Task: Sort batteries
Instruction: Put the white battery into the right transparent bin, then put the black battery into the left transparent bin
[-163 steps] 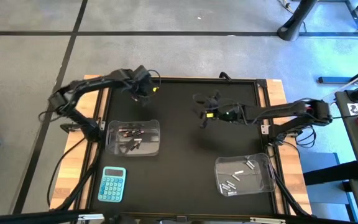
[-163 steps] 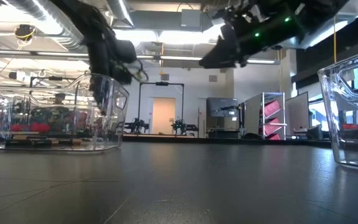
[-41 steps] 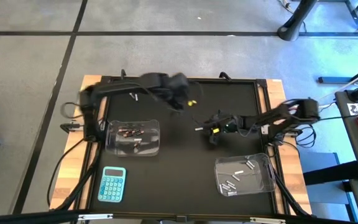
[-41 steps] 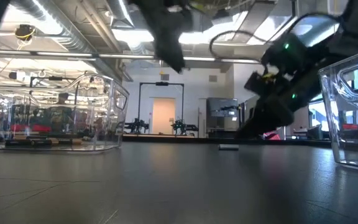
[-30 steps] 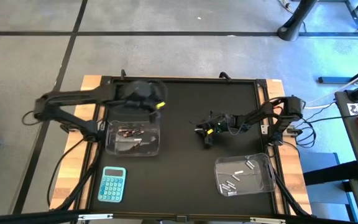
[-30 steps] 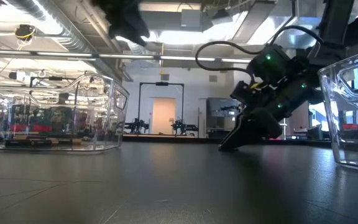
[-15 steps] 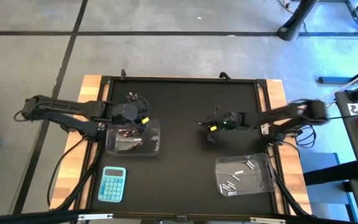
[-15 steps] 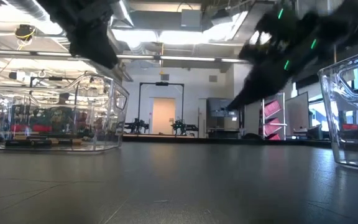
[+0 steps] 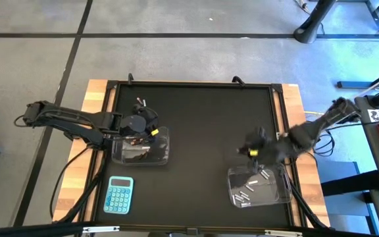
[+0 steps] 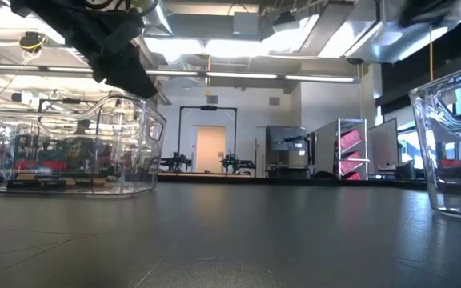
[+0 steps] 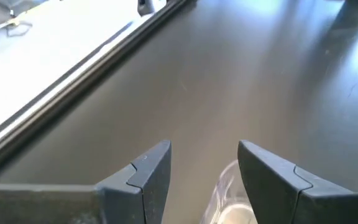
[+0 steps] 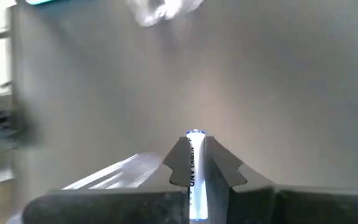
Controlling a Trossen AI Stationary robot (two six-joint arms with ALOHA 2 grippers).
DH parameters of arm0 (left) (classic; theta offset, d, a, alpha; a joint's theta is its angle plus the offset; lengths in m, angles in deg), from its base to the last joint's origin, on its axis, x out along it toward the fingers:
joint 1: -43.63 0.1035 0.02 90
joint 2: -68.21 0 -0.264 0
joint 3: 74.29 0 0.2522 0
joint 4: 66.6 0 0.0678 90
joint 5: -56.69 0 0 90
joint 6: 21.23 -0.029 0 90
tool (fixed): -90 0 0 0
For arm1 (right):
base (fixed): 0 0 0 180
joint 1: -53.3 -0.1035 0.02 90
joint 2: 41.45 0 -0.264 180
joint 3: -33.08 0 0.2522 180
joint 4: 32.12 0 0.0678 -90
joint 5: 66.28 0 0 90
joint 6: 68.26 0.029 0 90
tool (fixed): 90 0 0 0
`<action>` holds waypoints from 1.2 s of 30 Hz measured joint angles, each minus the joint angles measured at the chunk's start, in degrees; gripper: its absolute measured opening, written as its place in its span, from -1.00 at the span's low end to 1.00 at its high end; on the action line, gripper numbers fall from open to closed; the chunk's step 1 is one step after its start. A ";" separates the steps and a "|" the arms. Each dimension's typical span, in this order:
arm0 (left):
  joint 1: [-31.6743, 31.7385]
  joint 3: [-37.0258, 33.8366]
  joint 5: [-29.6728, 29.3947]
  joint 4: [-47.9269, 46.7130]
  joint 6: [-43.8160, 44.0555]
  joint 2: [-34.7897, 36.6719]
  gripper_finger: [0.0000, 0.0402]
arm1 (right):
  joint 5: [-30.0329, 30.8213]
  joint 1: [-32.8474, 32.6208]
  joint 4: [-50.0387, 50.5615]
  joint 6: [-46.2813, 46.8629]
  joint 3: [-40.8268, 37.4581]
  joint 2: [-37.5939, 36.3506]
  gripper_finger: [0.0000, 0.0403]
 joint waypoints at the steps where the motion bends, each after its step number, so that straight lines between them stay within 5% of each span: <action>1: 0.00 -0.31 -0.06 1.27 -0.76 0.00 -0.13 | -0.60 -2.68 0.23 5.09 0.42 1.18 -0.92; 7: 0.00 -0.75 -0.09 6.22 -6.12 0.00 -0.13 | -4.70 -14.81 -0.98 33.41 -0.16 10.14 -0.92; 14: 0.02 -0.75 -0.08 6.66 -8.91 0.00 -0.13 | -12.80 -17.96 -6.75 53.42 -7.28 18.80 -0.93; 23: 0.02 -0.75 -0.04 6.51 -8.83 0.00 -0.13 | -17.44 -16.72 -15.30 54.72 -16.17 19.29 -1.00; 30: 0.02 -0.75 0.01 6.59 -8.01 0.00 -0.13 | -18.11 -16.76 -15.27 52.67 -16.44 17.85 -0.90; 36: 0.02 -0.73 0.03 6.68 -7.69 0.00 -0.13 | -16.27 -15.85 -11.73 45.52 -13.27 9.63 -0.74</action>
